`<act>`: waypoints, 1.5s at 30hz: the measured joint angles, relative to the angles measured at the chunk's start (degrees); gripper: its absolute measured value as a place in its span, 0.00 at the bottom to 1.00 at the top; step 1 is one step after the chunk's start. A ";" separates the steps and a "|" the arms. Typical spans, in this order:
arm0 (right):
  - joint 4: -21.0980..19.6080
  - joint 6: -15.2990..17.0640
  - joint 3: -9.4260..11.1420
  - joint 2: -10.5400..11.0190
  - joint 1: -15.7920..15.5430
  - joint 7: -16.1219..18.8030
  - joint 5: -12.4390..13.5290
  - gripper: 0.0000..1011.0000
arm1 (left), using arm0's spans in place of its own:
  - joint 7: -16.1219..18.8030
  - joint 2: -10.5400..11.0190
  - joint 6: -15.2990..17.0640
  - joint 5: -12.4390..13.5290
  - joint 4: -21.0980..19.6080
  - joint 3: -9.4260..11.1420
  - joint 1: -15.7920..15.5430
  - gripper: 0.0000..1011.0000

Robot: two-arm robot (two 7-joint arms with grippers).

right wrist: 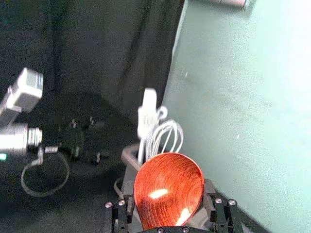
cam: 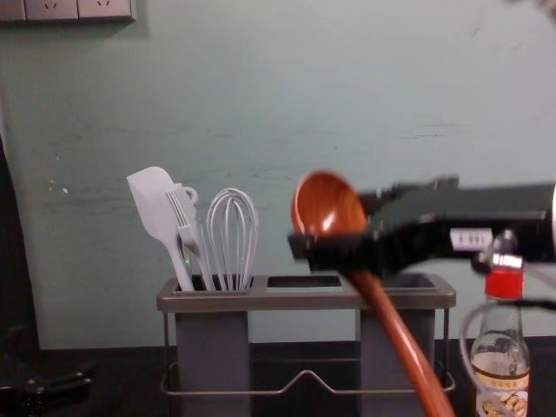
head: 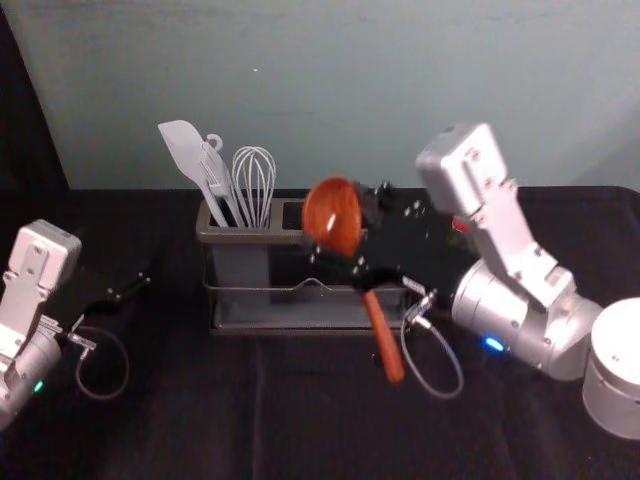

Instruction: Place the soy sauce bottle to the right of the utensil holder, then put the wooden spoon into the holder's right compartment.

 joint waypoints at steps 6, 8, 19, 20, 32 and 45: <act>-0.29 -3.57 1.59 -1.09 1.10 -0.33 2.10 0.83 | 0.00 0.00 0.00 0.00 0.00 0.00 0.00 1.00; -0.04 -4.29 2.08 -1.54 1.86 -0.42 2.83 0.83 | 0.00 0.00 0.00 0.00 0.00 0.00 0.00 1.00; 4.27 -4.84 3.09 -3.84 9.03 -2.30 5.19 0.83 | 0.00 0.00 0.00 0.00 0.00 0.00 0.00 1.00; 5.16 -4.85 3.08 -4.16 10.14 -2.71 5.12 0.83 | 0.00 0.00 0.00 0.01 0.00 0.00 0.00 1.00; 12.63 -6.19 1.57 -7.12 16.15 -6.59 -0.11 0.83 | 0.00 0.00 0.00 0.00 0.00 0.00 0.00 1.00; 17.85 -7.06 1.98 -9.12 18.37 -6.51 -2.32 0.83 | 0.00 0.00 0.00 0.00 0.00 0.00 0.00 1.00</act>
